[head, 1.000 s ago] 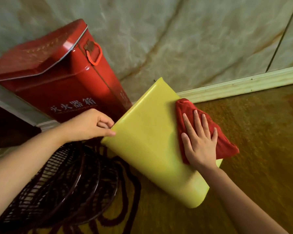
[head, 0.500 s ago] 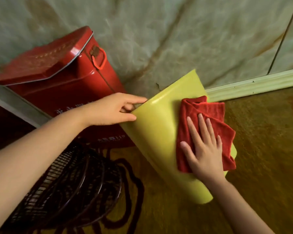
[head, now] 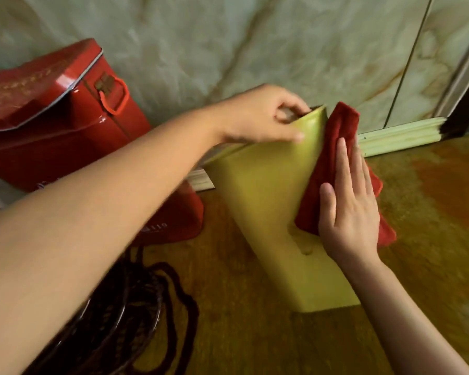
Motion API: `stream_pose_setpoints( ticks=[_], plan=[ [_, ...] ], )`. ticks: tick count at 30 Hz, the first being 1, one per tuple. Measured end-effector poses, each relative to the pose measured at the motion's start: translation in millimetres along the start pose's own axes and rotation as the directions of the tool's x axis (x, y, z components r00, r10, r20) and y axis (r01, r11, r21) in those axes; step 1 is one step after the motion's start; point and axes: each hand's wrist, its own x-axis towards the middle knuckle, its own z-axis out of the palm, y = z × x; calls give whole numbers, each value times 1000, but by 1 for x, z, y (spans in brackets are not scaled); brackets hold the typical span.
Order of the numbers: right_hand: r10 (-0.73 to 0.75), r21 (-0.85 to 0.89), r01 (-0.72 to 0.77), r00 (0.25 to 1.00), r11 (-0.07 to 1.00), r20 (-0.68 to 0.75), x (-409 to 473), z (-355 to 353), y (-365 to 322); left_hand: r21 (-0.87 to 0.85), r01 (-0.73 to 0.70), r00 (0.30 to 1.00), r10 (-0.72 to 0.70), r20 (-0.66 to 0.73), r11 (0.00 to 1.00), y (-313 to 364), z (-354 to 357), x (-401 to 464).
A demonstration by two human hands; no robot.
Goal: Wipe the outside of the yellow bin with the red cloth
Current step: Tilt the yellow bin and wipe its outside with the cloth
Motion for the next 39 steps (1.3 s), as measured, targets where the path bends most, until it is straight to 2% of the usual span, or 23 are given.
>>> stream_pose_setpoints(
  ticks=[2,3,6,8,10,13,20,22,25,27,31,33,35,37,39],
  plan=[
    [6,26,-7,1000,1000,23,3,0,19,155,53,997,-62,53,987,-29,-2,-21],
    [23,38,-23,999,999,25,3,0,24,148,114,991,-123,55,982,-44,-2,-32],
    [57,-8,-57,998,998,11,6,6,16,-128,218,976,-215,34,968,-58,7,-46],
    [61,-72,-59,998,996,30,2,12,-3,-205,220,972,-233,-40,954,-55,8,-39],
    [-4,-101,14,995,995,96,-13,22,-20,-251,214,970,-236,-61,944,-48,7,-31],
    [-110,-96,126,981,987,160,-31,27,-25,-298,230,970,-244,-11,927,-46,5,-27],
    [-73,-145,98,982,985,172,7,27,-10,-352,223,973,-231,20,909,-34,8,-16],
    [16,-117,3,987,993,158,-2,26,13,-348,218,974,-226,17,912,-33,10,-13],
    [321,-28,-321,932,947,169,-26,20,49,-400,231,967,-256,-9,887,-36,9,-15],
    [377,-28,-378,910,925,173,-31,21,43,-417,234,964,-265,-16,878,-36,10,-14],
    [77,-13,-76,983,997,165,0,30,-16,-395,226,968,-252,-14,890,-25,13,-5],
    [23,1,-23,986,1000,166,18,30,-16,-426,245,961,-278,-16,871,-25,14,-3],
    [155,39,-164,973,986,174,18,29,15,-450,263,950,-310,-32,853,-27,15,-3],
    [395,67,-409,905,910,161,-6,26,51,-439,286,939,-341,-50,851,-28,17,-1],
    [486,93,-500,863,861,134,-34,22,54,-389,290,937,-341,-68,874,-21,20,3]
  ],
)
